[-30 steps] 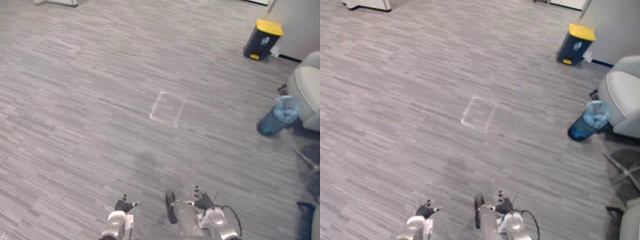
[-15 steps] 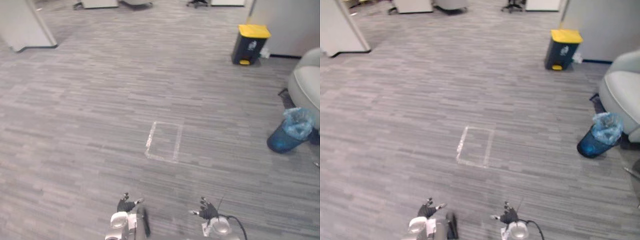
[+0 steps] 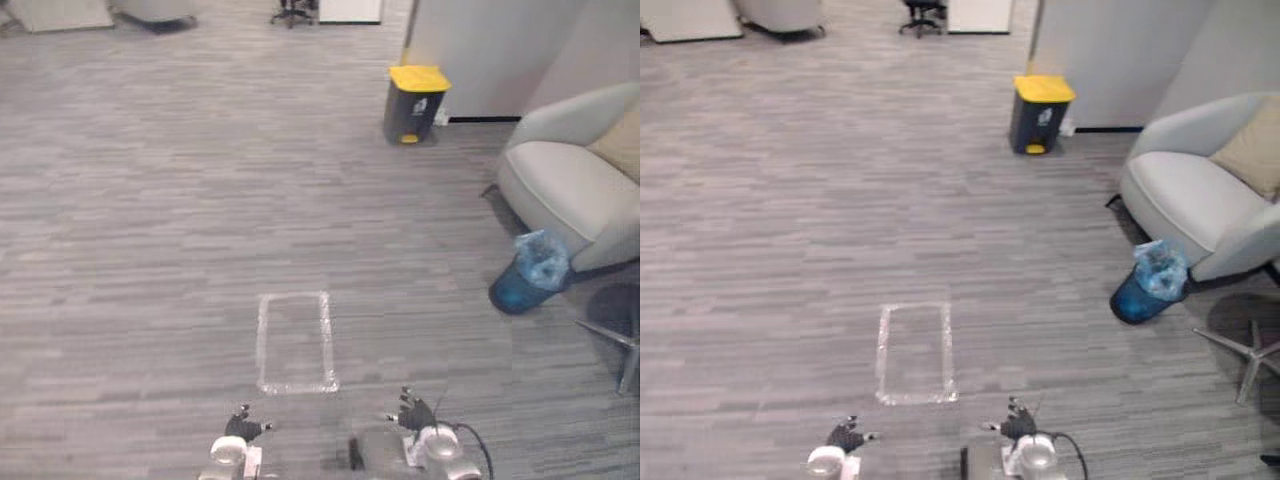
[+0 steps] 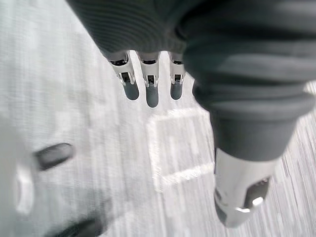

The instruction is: Organize the slippers on the shoe rack

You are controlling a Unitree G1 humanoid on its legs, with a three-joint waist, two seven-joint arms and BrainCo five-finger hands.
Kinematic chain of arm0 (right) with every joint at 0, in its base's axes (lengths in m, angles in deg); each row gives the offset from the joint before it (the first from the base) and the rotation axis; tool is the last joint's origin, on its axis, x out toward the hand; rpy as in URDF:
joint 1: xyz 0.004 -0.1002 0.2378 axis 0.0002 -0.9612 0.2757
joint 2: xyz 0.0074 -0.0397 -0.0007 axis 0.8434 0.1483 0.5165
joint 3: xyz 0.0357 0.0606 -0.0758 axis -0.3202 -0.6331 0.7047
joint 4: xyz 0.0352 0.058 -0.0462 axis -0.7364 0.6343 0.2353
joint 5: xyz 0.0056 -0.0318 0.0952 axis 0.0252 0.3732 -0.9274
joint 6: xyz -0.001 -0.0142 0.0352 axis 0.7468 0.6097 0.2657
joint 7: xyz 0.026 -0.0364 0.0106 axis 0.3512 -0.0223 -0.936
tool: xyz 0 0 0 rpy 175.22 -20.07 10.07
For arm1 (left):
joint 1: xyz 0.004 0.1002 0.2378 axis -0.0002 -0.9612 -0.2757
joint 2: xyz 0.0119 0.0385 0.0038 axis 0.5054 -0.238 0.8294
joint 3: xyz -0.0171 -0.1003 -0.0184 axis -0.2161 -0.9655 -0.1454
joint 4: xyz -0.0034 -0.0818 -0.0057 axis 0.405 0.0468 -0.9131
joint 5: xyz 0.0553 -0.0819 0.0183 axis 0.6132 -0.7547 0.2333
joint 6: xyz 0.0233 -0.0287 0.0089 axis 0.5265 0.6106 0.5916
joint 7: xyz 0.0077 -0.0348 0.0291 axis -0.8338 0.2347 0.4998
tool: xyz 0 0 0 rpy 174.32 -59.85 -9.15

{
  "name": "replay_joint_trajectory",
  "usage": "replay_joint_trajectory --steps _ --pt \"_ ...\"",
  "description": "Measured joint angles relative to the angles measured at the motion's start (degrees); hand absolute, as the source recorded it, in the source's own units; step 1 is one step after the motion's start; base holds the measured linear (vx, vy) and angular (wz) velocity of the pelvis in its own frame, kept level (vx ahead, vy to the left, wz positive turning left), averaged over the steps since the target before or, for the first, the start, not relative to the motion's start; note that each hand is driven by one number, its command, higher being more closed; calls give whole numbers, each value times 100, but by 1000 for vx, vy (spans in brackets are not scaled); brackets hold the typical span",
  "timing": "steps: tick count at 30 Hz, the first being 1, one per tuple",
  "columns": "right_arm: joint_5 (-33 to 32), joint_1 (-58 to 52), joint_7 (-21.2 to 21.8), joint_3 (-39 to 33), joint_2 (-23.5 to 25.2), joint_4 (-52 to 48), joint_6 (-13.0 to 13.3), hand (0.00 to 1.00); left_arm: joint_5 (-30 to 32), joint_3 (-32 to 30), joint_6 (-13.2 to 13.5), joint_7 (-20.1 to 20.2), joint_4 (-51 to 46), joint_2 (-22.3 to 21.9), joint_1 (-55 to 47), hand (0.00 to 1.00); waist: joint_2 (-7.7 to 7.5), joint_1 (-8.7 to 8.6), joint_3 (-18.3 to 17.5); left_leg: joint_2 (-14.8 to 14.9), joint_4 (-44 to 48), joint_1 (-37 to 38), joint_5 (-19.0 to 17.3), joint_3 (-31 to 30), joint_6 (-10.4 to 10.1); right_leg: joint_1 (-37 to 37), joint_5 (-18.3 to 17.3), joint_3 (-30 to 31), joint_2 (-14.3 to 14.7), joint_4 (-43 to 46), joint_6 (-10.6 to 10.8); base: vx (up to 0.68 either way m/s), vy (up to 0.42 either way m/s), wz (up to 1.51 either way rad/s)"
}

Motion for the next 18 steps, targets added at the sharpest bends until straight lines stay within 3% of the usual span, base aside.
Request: replay_joint_trajectory --steps 1,2,3,5,6,7,9,11,14,16,17,18 --pt "-6 -7 7 -9 12 1 3 0 0 20 -6 8 8 5 1 0 -8 -11 3 -30 -25 62 -30 -31 -47 39 443 10 -6 -85 -58 646 -75 -8" --pt "0 31 -3 -225 -27 56 4 0 55 99 -7 95 59 -123 25 0 187 -6 8 149 88 248 5 -18 -126 206 325 -46 160 60 -291 419 -46 -8" --pt "0 32 -3 -288 -15 51 5 0 72 99 -8 122 61 -147 29 0 195 -1 18 157 241 227 36 -33 -179 207 210 -40 150 157 -308 701 -172 -14" --pt "6 6 -18 -426 -6 5 -30 0 165 -82 -12 139 43 -315 49 0 260 -70 28 343 1668 -163 79 -162 -270 556 -137 -48 156 162 -390 527 -192 2" --pt "4 -92 -18 -392 0 -91 -79 0 221 -238 -11 149 -62 -420 36 0 286 -84 32 627 3216 -739 365 -292 -664 983 -191 -40 214 -120 -402 377 -102 7" --pt "6 -146 -18 -354 -1 -143 -100 0 221 -318 -10 154 -124 -464 15 0 288 -73 32 715 3784 -977 451 -359 -786 1162 -209 -5 258 -246 -410 361 -86 -9" --pt "1 -255 -51 -263 4 -182 -116 0 218 -379 10 201 -352 -535 -147 0 257 58 30 1053 5308 -1571 342 -175 -738 1833 -282 325 421 -645 -523 431 -36 -82" --pt "0 -296 -55 -261 12 -165 -136 0 216 -435 26 211 -422 -537 -178 0 231 127 29 1155 5051 -1931 19 162 -525 2290 -286 781 451 -955 -526 450 49 -119" --pt "-5 -289 -54 -392 31 -147 -178 0 210 -438 28 207 -413 -514 -163 0 218 140 27 942 3527 -2160 -147 197 -399 2556 -348 1378 307 -1105 -409 348 144 -121" --pt "-8 -305 -74 -476 7 -90 -179 0 205 -327 48 198 -340 -506 -144 0 229 146 20 297 1609 -2312 15 -1100 -500 2700 -505 2046 60 -1174 -156 381 250 -136" --pt "-5 -299 -78 -475 2 -66 -178 0 204 -296 51 198 -337 -503 -135 0 246 147 10 219 1351 -2348 72 -1400 -513 2702 -536 2165 38 -1189 -108 355 299 -134" --pt "-3 -299 -77 -471 -13 51 -173 0 198 -202 55 194 -315 -501 -128 0 303 151 -25 108 895 -2403 266 -2067 -569 2691 -630 2417 7 -1196 31 358 347 -132"
